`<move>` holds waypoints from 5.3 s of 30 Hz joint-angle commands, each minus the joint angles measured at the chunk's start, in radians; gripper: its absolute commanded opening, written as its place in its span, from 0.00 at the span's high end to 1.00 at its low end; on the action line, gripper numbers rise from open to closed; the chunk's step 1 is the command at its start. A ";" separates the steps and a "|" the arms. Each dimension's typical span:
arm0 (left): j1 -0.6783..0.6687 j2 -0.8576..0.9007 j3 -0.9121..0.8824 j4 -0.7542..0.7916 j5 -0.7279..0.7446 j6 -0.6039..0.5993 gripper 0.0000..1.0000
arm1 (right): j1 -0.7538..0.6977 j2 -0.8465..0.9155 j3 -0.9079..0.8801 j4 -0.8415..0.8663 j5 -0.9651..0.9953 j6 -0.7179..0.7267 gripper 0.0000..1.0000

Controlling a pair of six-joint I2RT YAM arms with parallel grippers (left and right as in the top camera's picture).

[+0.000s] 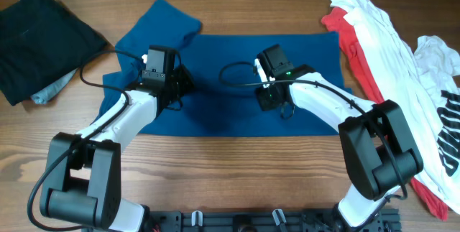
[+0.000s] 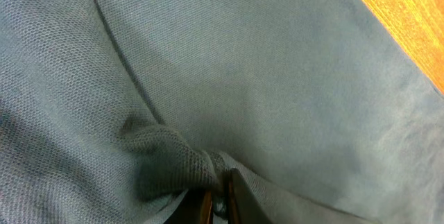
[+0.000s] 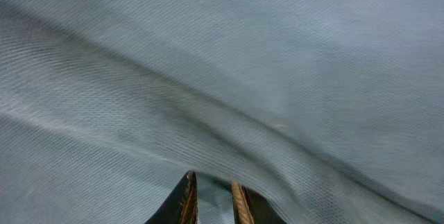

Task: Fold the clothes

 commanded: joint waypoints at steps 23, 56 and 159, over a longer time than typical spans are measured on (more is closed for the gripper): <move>0.004 -0.011 -0.005 -0.013 -0.039 0.005 0.81 | -0.157 0.024 -0.001 0.043 0.319 0.273 0.76; 0.245 -0.080 -0.005 -0.343 -0.250 0.230 0.55 | -0.345 -0.216 -0.132 -0.214 0.025 0.335 0.66; 0.364 0.662 0.797 -0.332 -0.023 0.609 0.68 | -0.377 -0.502 -0.158 -0.172 -0.043 0.175 0.28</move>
